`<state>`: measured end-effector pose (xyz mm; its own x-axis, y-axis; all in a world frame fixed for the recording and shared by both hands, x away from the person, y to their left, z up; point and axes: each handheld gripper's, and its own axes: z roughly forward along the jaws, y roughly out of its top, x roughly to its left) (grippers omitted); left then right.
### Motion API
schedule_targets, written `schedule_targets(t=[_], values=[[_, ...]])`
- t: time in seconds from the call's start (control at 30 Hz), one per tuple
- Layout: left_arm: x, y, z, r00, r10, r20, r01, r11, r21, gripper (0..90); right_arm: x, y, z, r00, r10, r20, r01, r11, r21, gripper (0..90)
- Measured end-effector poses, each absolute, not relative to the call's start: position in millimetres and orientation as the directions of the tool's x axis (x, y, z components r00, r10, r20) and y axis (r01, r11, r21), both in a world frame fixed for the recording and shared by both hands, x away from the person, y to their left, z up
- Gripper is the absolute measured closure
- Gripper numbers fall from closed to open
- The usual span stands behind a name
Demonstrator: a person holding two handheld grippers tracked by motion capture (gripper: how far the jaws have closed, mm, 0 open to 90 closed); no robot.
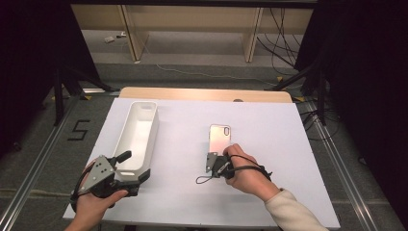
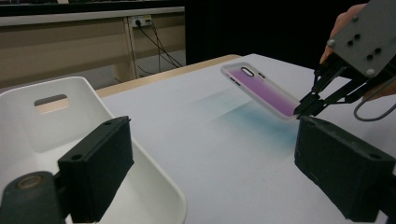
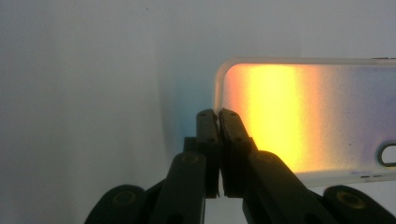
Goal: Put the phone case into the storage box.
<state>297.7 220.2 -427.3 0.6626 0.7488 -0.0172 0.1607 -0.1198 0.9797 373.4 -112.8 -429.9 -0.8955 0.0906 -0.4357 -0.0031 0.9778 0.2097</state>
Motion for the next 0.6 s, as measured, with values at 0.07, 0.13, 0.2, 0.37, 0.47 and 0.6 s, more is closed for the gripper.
schedule_targets(t=[0.07,0.13,0.2,0.37,0.47,0.6], values=[[299,217,-426,0.663,0.749,-0.011,0.161,-0.128,0.979,12.2,373,-112,-429,-0.897,0.095,-0.432,0.005,0.979,0.205,88.6],[302,212,-423,0.672,0.741,-0.018,0.161,-0.123,0.979,12.6,372,-111,-428,-0.892,0.087,-0.444,-0.007,0.979,0.206,88.6],[306,208,-421,0.680,0.733,-0.008,0.147,-0.126,0.981,13.1,371,-111,-427,-0.889,0.081,-0.451,-0.012,0.980,0.200,88.6],[314,195,-414,0.686,0.727,-0.009,0.157,-0.136,0.978,14.0,368,-110,-423,-0.881,0.081,-0.466,-0.019,0.979,0.205,88.6],[319,186,-412,0.690,0.724,-0.012,0.165,-0.141,0.976,14.6,368,-110,-422,-0.879,0.074,-0.471,-0.025,0.979,0.202,88.5],[326,174,-410,0.698,0.716,-0.012,0.180,-0.158,0.971,15.0,367,-110,-419,-0.874,0.054,-0.484,-0.051,0.978,0.201,88.5]])
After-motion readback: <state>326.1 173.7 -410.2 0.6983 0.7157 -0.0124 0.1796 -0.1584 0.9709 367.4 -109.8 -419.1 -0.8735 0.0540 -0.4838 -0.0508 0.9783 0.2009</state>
